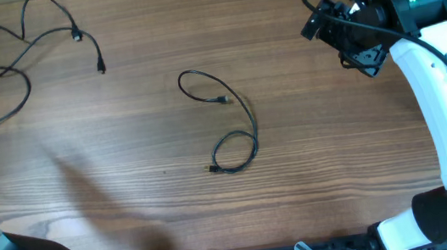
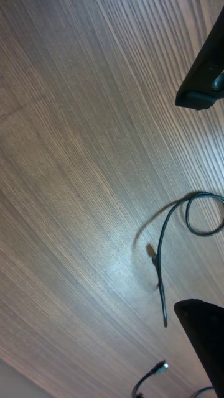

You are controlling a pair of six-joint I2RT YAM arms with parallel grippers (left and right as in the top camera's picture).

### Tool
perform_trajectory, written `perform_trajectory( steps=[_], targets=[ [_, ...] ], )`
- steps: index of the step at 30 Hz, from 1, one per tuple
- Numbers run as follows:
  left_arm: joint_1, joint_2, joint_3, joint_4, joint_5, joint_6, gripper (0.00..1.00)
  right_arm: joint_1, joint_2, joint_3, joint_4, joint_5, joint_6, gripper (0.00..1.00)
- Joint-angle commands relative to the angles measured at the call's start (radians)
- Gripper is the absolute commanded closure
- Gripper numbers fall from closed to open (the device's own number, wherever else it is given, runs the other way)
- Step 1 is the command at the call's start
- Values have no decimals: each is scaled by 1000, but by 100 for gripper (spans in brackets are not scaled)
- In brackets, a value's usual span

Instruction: Untangle cables

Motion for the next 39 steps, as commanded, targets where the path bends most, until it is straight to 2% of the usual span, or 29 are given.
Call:
perform_trajectory(
  steps=[1, 6, 10, 11, 12, 14, 16, 17, 18, 24, 25, 26, 28, 29, 31, 33, 36, 39],
  targets=[
    [-10, 64, 3, -12, 173, 91, 96, 2, 6, 4, 0, -2, -16, 0],
    [-40, 144, 3, -19, -3, 151, 96, 2, 6, 4, 2, -2, -15, 0],
    [-151, 209, 3, -8, -72, 222, 96, 2, 6, 4, 3, -2, -14, 0],
    [-179, 224, 3, -4, -116, 222, 94, 2, 6, 4, 3, -2, -14, 1],
    [-208, 242, 3, 2, -185, 221, 85, 2, 6, 4, 3, -2, -14, 0],
    [-253, 270, 3, 15, -255, 220, 83, 2, 6, 4, 2, -2, -15, 0],
    [-270, 287, 3, 14, -254, 216, 80, 2, 6, 4, 2, -2, -14, 0],
    [-270, 291, 3, 13, -254, 212, 76, 2, 6, 4, 2, -2, -15, 0],
    [-270, 294, 3, 7, -254, 212, 66, 2, 6, 4, 2, -2, -15, 0],
    [-269, 295, 3, 3, -255, 182, 54, 2, 6, 4, 2, -2, -15, 0],
    [-268, 295, 3, 17, -255, 128, 42, 2, 6, 4, 2, -2, -15, 0],
    [-268, 295, 3, 34, -254, 75, 38, 2, 6, 4, 3, -2, -14, 0],
    [-268, 295, 3, 63, -192, 25, 37, 2, 6, 4, 3, -2, -13, 0],
    [-269, 295, 3, 88, -132, 28, 40, 2, 6, 4, 3, -2, -14, 0],
    [-270, 298, 3, 146, -123, 42, 39, 2, 6, 4, 3, -2, -13, 0],
    [-270, 315, 3, 208, -122, 45, 32, 2, 6, 4, 3, -2, -13, 0],
    [-279, 388, 3, 269, -123, 128, 32, 2, 6, 4, 2, -2, -13, 0],
    [-278, 467, 3, 317, -133, 203, 28, 2, 6, 4, 1, -3, -13, 0]
  ],
)
